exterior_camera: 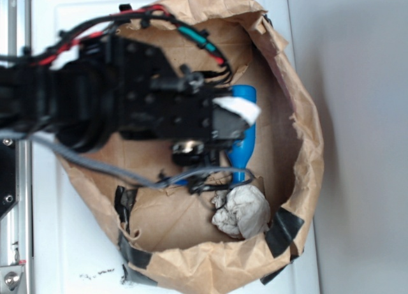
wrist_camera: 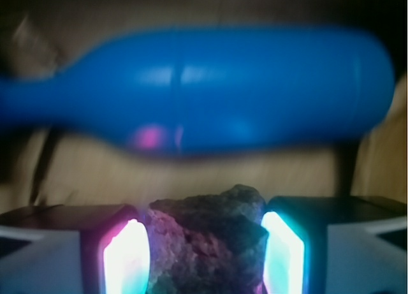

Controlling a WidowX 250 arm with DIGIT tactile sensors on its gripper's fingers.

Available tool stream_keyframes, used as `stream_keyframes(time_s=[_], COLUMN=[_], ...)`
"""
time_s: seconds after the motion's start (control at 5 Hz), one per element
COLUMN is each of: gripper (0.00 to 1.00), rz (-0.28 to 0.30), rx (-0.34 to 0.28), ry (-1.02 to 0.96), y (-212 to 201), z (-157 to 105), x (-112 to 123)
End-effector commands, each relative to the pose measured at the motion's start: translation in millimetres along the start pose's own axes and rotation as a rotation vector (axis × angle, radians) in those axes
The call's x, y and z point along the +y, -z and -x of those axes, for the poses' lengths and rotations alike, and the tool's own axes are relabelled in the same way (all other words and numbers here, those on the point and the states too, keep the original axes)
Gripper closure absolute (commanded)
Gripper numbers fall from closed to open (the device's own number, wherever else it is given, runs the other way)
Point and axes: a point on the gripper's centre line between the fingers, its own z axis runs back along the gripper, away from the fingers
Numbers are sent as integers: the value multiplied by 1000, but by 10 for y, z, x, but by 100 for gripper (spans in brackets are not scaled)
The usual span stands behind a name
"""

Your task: Grab the rock.

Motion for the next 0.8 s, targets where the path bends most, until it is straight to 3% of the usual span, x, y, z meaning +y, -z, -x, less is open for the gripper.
stream_keyframes(time_s=[0.0, 0.4, 0.6], gripper=[100, 100, 100], rz=[47, 82, -12], rx=[-104, -196, -118], ry=[-60, -166, -235], y=[-751, -1453, -1614], z=[103, 162, 162], x=[283, 508, 481])
